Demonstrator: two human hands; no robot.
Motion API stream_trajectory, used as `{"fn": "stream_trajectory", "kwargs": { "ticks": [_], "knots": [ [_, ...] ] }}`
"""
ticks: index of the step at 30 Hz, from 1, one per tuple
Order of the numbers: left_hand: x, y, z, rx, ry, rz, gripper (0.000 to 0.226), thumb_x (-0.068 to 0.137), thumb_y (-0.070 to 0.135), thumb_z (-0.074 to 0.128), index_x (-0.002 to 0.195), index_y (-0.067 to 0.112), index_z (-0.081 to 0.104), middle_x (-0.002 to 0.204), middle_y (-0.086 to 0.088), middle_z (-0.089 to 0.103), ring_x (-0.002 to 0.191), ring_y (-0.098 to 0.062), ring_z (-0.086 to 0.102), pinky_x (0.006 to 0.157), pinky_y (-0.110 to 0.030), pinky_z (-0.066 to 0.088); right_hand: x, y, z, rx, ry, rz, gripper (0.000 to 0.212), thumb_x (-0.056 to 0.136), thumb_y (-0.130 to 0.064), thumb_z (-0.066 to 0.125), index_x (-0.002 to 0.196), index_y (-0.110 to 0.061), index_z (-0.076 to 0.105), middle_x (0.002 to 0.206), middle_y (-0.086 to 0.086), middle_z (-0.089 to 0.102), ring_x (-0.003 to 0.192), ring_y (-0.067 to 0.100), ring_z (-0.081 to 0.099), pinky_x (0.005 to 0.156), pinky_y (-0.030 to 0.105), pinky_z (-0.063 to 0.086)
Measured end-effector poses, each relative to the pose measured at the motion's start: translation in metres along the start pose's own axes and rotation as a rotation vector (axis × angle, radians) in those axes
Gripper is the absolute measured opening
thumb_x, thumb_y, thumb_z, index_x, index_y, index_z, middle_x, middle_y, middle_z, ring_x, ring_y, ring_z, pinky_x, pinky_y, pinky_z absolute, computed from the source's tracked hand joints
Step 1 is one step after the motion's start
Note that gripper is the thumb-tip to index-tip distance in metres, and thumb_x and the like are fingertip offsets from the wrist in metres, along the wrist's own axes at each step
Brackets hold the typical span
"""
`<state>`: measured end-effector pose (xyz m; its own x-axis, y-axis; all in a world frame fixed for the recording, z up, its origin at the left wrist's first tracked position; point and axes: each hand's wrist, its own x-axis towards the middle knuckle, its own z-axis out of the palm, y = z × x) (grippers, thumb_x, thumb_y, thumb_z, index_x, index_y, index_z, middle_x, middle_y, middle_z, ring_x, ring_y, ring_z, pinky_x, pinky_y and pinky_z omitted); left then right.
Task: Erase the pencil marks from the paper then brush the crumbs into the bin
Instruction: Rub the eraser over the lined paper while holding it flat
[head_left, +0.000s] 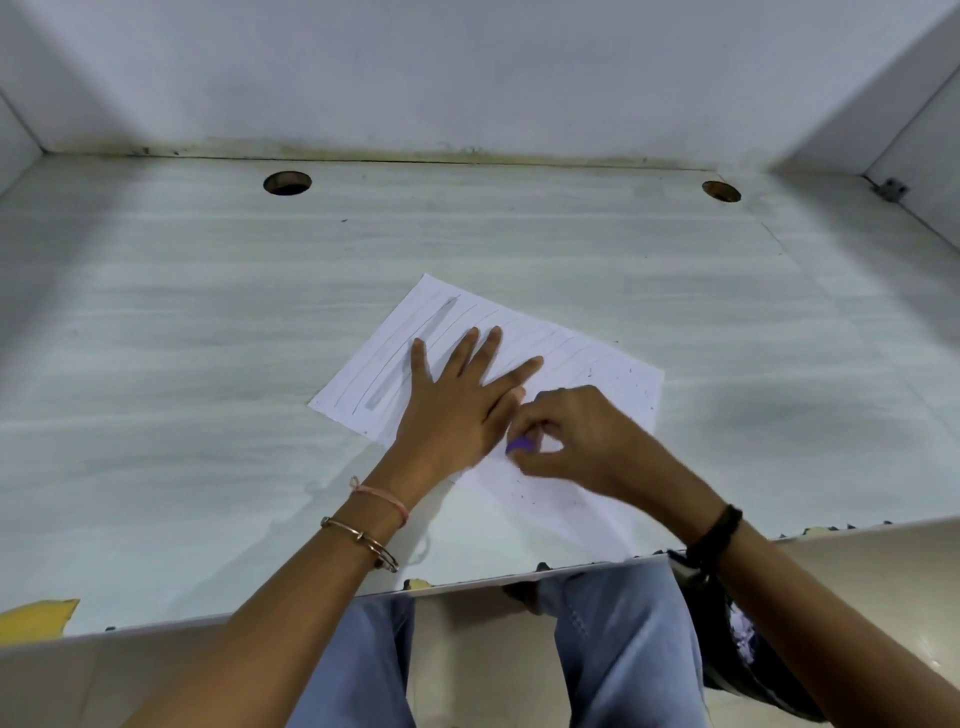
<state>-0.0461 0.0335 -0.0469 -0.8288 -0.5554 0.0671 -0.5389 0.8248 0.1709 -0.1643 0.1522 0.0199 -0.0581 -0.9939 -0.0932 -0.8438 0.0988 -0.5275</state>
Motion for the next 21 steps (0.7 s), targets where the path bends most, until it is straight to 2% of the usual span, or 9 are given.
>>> {"fn": "stream_trajectory", "kwargs": {
  "ticks": [1,3,5,9,11,14,16,19,21],
  "knots": [
    [0.0,0.0,0.0,0.002,-0.003,-0.006,0.053,0.095,0.057,-0.007,0.148,0.055,-0.002,0.163,0.004,-0.007,0.149,-0.017,-0.011,0.11,-0.065,-0.009,0.002,0.006,-0.005,0.013,0.027,0.027,0.004,0.074,-0.013,0.073,0.078,-0.013,0.073,0.072,-0.004,0.068,0.065,0.001,0.057,0.063,0.012,0.038],
    [0.001,0.001,-0.001,-0.039,-0.019,-0.028,0.047,0.101,0.053,0.004,0.147,0.056,0.0,0.163,0.006,-0.007,0.149,-0.016,-0.011,0.11,-0.063,-0.012,0.012,0.022,-0.022,-0.01,0.203,0.136,0.003,0.074,-0.01,0.071,0.077,-0.009,0.072,0.074,0.002,0.069,0.071,0.01,0.061,0.064,0.02,0.041],
    [0.002,0.001,-0.001,-0.056,-0.017,-0.031,0.046,0.101,0.053,0.004,0.147,0.056,0.0,0.163,0.006,-0.007,0.149,-0.015,-0.012,0.11,-0.063,-0.012,0.017,0.024,-0.026,-0.115,0.271,0.184,0.004,0.075,-0.01,0.068,0.077,-0.006,0.069,0.076,0.007,0.068,0.075,0.021,0.06,0.066,0.026,0.042],
    [-0.001,-0.001,0.0,-0.033,0.003,0.003,0.054,0.094,0.057,-0.007,0.148,0.055,0.0,0.163,0.005,-0.007,0.149,-0.016,-0.012,0.11,-0.064,-0.011,-0.002,-0.004,-0.002,-0.059,-0.009,0.012,0.004,0.075,-0.014,0.07,0.076,-0.01,0.071,0.073,0.0,0.068,0.069,0.01,0.058,0.067,0.022,0.043],
    [0.0,0.0,-0.001,-0.036,-0.016,-0.013,0.048,0.1,0.054,0.003,0.148,0.055,0.0,0.163,0.005,-0.008,0.149,-0.016,-0.013,0.11,-0.063,-0.012,0.004,0.011,-0.013,-0.013,0.052,0.056,0.003,0.074,-0.012,0.072,0.077,-0.011,0.072,0.072,-0.003,0.068,0.068,0.006,0.058,0.066,0.018,0.042],
    [0.001,0.002,-0.002,-0.055,-0.016,-0.031,0.046,0.102,0.051,0.007,0.147,0.056,0.0,0.163,0.007,-0.007,0.149,-0.015,-0.012,0.111,-0.063,-0.012,0.015,0.029,-0.027,-0.067,0.258,0.162,0.003,0.074,-0.01,0.07,0.076,-0.009,0.071,0.074,0.003,0.068,0.072,0.016,0.06,0.069,0.027,0.045],
    [0.001,0.001,-0.001,-0.034,0.001,-0.018,0.046,0.102,0.051,0.004,0.148,0.055,0.0,0.163,0.006,-0.007,0.149,-0.016,-0.011,0.111,-0.064,-0.01,0.009,0.013,-0.014,-0.093,0.172,0.079,0.003,0.073,-0.011,0.069,0.075,-0.009,0.07,0.074,0.003,0.068,0.072,0.018,0.059,0.071,0.028,0.045],
    [0.001,0.0,-0.001,-0.017,-0.037,-0.007,0.046,0.103,0.05,0.007,0.148,0.055,-0.004,0.163,0.005,-0.012,0.149,-0.016,-0.015,0.111,-0.065,-0.011,-0.006,-0.009,0.005,-0.011,-0.032,-0.063,0.004,0.075,-0.013,0.072,0.078,-0.011,0.072,0.074,-0.001,0.069,0.067,0.006,0.056,0.067,0.016,0.042],
    [0.0,0.001,0.0,-0.028,-0.022,-0.012,0.047,0.103,0.05,0.01,0.148,0.055,-0.001,0.163,0.006,-0.008,0.149,-0.016,-0.013,0.111,-0.064,-0.01,0.005,0.008,-0.005,-0.014,0.084,0.006,0.003,0.075,-0.013,0.072,0.079,-0.012,0.072,0.075,-0.001,0.069,0.069,0.006,0.057,0.07,0.021,0.045]
  ]
}}
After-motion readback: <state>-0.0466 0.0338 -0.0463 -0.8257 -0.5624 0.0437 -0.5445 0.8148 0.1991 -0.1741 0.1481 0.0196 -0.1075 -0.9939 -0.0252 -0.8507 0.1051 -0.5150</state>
